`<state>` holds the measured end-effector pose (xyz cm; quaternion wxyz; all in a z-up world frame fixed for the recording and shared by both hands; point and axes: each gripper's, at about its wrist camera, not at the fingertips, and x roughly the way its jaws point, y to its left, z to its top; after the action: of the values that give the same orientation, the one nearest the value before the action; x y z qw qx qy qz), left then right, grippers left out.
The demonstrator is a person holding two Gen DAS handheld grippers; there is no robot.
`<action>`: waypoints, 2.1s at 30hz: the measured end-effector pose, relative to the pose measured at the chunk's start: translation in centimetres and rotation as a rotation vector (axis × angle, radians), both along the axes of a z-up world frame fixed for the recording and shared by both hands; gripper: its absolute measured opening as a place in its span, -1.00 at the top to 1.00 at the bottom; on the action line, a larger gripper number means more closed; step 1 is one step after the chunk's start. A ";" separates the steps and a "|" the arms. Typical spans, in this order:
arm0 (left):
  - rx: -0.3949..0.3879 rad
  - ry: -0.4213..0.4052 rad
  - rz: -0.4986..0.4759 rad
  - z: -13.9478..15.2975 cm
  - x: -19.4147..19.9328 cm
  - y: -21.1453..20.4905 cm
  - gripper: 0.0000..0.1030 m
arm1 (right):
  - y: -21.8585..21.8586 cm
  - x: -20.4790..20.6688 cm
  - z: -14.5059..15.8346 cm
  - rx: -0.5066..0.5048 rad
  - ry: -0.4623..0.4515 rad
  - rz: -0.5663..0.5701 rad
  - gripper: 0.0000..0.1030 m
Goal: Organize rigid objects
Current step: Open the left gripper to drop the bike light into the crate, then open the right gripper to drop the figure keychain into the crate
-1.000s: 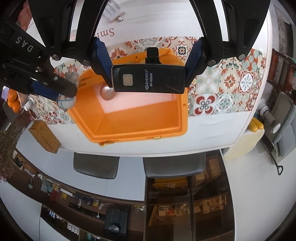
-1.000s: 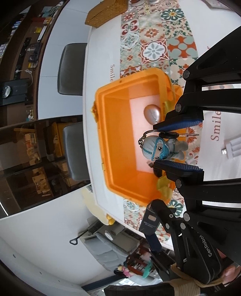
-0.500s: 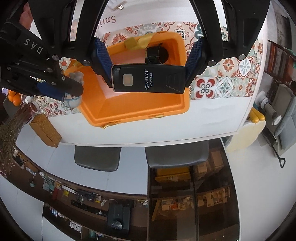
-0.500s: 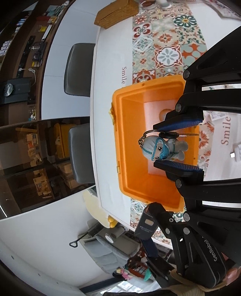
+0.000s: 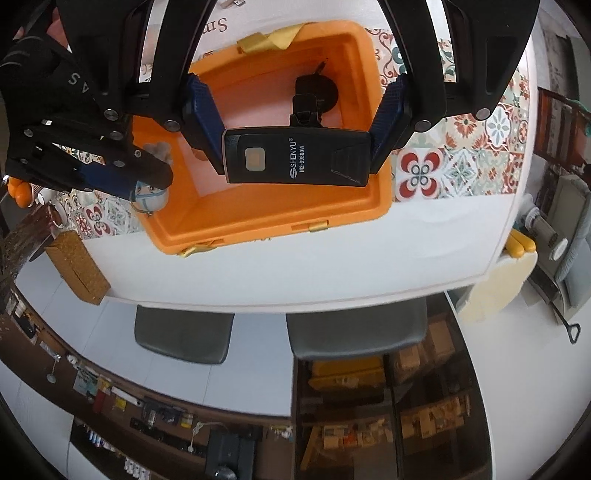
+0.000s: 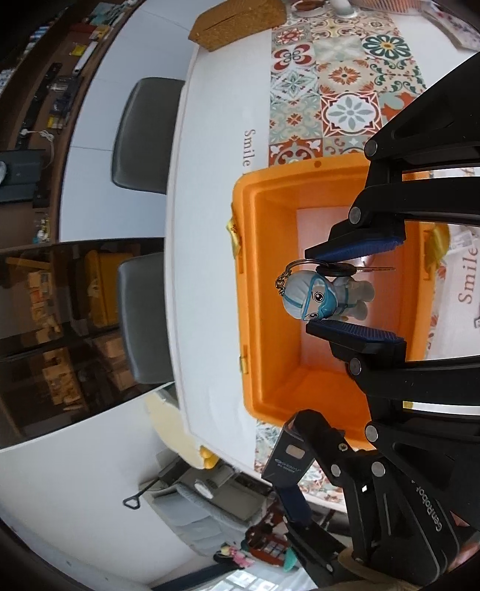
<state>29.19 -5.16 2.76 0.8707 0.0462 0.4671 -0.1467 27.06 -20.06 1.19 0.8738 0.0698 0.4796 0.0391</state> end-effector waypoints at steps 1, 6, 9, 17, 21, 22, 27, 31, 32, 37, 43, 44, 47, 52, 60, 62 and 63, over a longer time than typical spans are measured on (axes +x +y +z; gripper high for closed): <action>-0.001 0.015 -0.001 -0.4 0.4 -0.1 -0.39 | 0.0 0.5 -0.4 -0.001 0.015 0.002 0.37; 0.003 0.081 0.001 -2.4 2.1 -0.7 -0.39 | -0.1 2.6 -2.2 -0.017 0.075 -0.006 0.37; 0.024 0.101 0.006 -3.4 2.9 -1.0 -0.39 | -0.2 3.6 -3.3 -0.028 0.102 -0.006 0.37; 0.044 0.157 0.022 -5.5 4.9 -1.2 -0.40 | -0.4 5.6 -5.8 -0.024 0.174 0.003 0.37; 0.047 0.155 0.018 -5.6 5.1 -1.3 -0.43 | -0.5 6.1 -6.1 -0.023 0.177 0.001 0.37; 0.055 0.152 0.023 -5.6 5.1 -1.3 -0.45 | -0.5 6.1 -6.1 -0.024 0.176 0.001 0.37; 0.091 0.113 0.062 -5.1 4.9 -0.6 -0.62 | -0.5 6.2 -6.1 -0.027 0.172 0.006 0.37; 0.113 0.083 0.092 -4.3 4.4 0.0 -0.69 | -0.2 6.3 -5.9 -0.025 0.169 0.015 0.37; 0.116 0.074 0.105 -4.1 4.3 0.4 -0.74 | -0.1 6.3 -5.9 -0.025 0.168 0.018 0.37; 0.097 0.061 0.133 -3.2 3.8 1.6 -0.82 | 0.4 6.1 -5.6 -0.007 0.164 0.035 0.37; 0.099 0.070 0.158 -3.2 3.3 2.5 -0.86 | 1.4 5.8 -4.8 -0.012 0.137 0.049 0.36; 0.101 0.074 0.167 -3.3 3.3 2.7 -0.86 | 1.6 5.8 -4.7 -0.018 0.130 0.052 0.35; 0.089 0.081 0.175 -3.3 2.9 3.2 -0.86 | 1.9 5.4 -3.9 -0.044 0.099 0.047 -0.07; 0.078 0.081 0.182 -3.2 1.5 3.7 -0.86 | 1.7 4.3 -3.1 -0.062 0.093 0.029 -0.07; 0.070 0.021 0.174 -1.4 -2.3 3.4 -0.86 | 1.2 1.1 -2.0 -0.067 0.072 0.013 -0.07; 0.063 0.013 0.179 -0.9 -3.0 3.3 -0.86 | 1.0 0.1 -1.8 -0.056 0.066 0.010 -0.07; 0.056 0.009 0.179 -0.8 -3.3 3.4 -0.86 | 0.9 -0.5 -1.6 -0.057 0.062 0.006 -0.07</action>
<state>25.86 -1.79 2.01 0.8765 0.0280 0.4774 -0.0552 26.59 -19.18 -0.46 0.8601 0.0447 0.5075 0.0258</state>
